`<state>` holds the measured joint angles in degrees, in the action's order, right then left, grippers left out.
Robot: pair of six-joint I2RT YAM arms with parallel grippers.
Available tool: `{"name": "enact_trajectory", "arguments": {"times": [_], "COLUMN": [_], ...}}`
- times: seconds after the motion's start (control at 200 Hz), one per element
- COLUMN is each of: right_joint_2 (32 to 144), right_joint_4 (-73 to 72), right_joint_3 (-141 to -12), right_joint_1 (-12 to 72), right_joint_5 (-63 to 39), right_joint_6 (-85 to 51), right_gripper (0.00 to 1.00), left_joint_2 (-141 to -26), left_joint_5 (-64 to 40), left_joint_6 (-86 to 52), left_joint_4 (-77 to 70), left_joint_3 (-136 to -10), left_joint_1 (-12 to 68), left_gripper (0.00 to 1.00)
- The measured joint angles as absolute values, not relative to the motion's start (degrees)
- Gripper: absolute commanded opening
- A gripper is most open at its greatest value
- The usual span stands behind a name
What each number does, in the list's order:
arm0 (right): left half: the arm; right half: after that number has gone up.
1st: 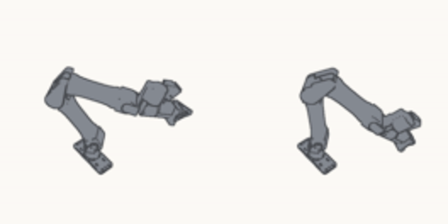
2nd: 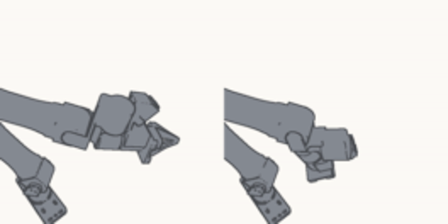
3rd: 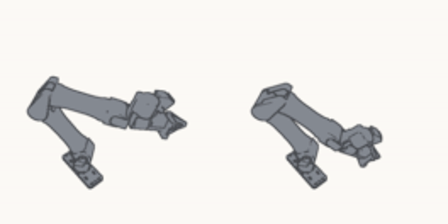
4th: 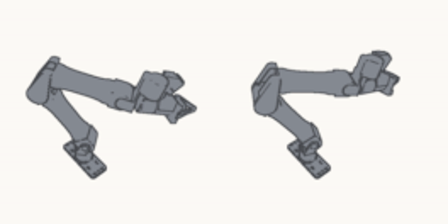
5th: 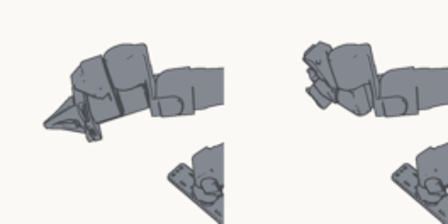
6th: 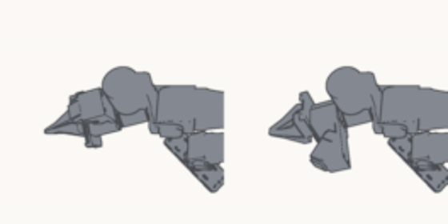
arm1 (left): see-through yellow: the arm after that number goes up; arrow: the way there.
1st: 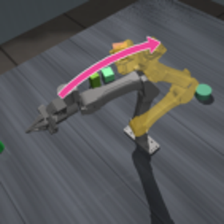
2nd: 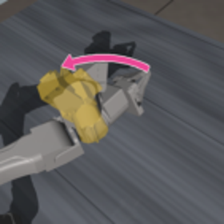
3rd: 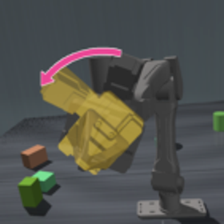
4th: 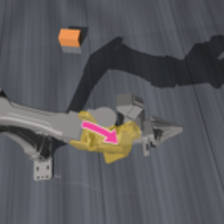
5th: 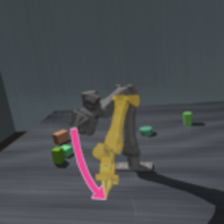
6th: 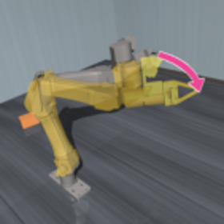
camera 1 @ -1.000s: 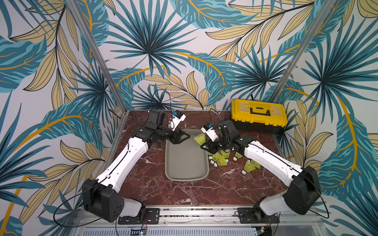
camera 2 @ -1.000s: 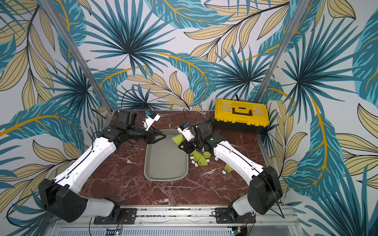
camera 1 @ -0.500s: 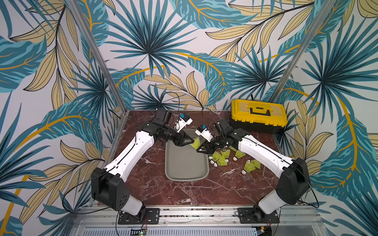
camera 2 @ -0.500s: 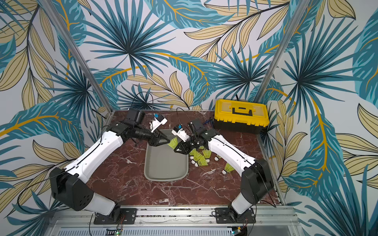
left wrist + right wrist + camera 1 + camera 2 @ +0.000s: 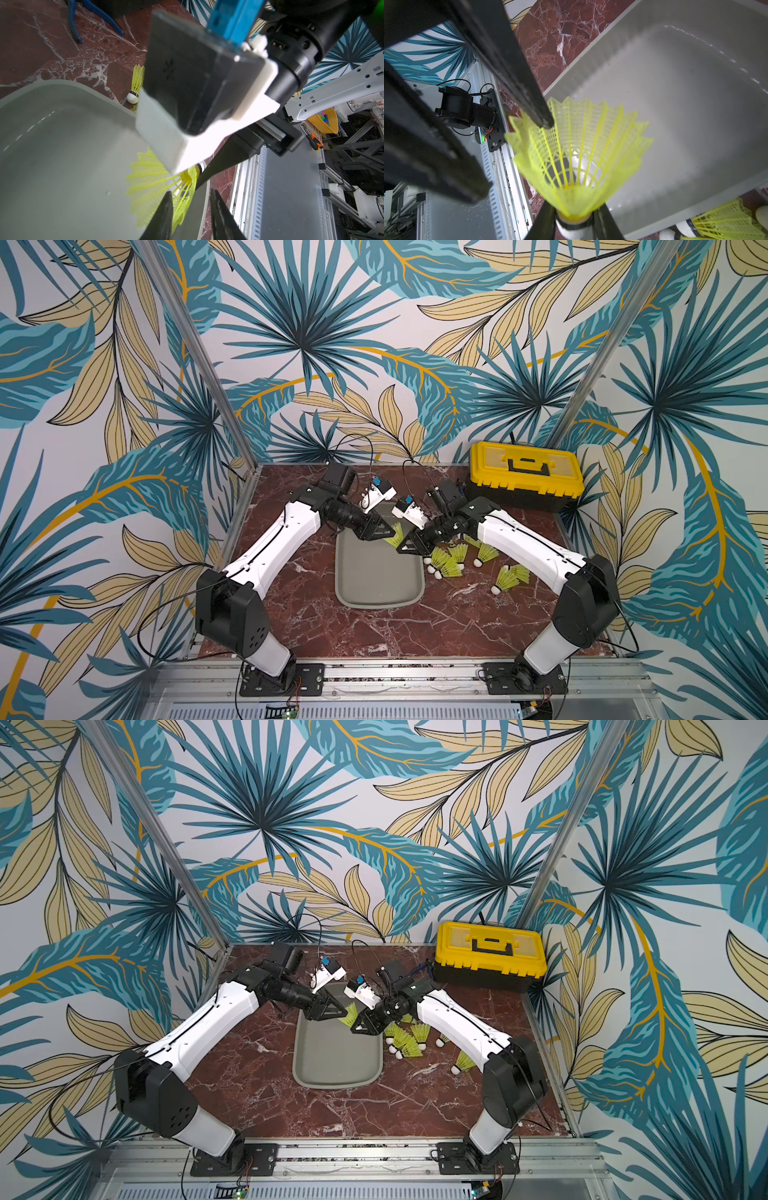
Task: Put the shuttlecocks into the storage box
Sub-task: Place the shuttlecock in the storage box.
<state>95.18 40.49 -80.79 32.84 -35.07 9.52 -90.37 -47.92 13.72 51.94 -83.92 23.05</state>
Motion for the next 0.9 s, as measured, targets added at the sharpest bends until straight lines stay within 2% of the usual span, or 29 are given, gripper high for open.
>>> {"name": "enact_trajectory", "arguments": {"times": [0.125, 0.341, 0.461, 0.521, 0.631, 0.901], "right_joint_2": [95.2, 95.2, 95.0, 94.4, 92.2, 82.1], "right_joint_4": [40.7, 40.9, 39.9, 38.7, 35.5, 24.3], "right_joint_3": [-80.9, -80.9, -80.7, -79.7, -76.7, -65.3], "right_joint_1": [32.9, 33.1, 33.1, 33.1, 33.1, 33.0], "right_joint_5": [-35.2, -35.0, -33.9, -32.7, -29.4, -15.1], "right_joint_6": [9.5, 9.5, 8.6, 7.8, 6.0, -3.1], "right_gripper": [0.26, 0.3, 0.45, 0.57, 0.68, 0.72], "left_joint_2": [-90.4, -90.4, -90.3, -89.6, -86.7, -80.9], "left_joint_5": [-47.9, -48.9, -50.0, -50.0, -48.0, -37.8], "left_joint_6": [13.6, 13.4, 11.0, 8.7, 1.8, -19.0], "left_joint_4": [52.0, 51.4, 49.3, 45.9, 38.0, 15.4], "left_joint_3": [-83.9, -83.9, -83.7, -82.6, -77.7, -65.3], "left_joint_1": [23.1, 23.2, 23.2, 23.2, 23.2, 23.2], "left_gripper": [0.29, 0.0, 0.0, 0.0, 0.0, 0.0]}}
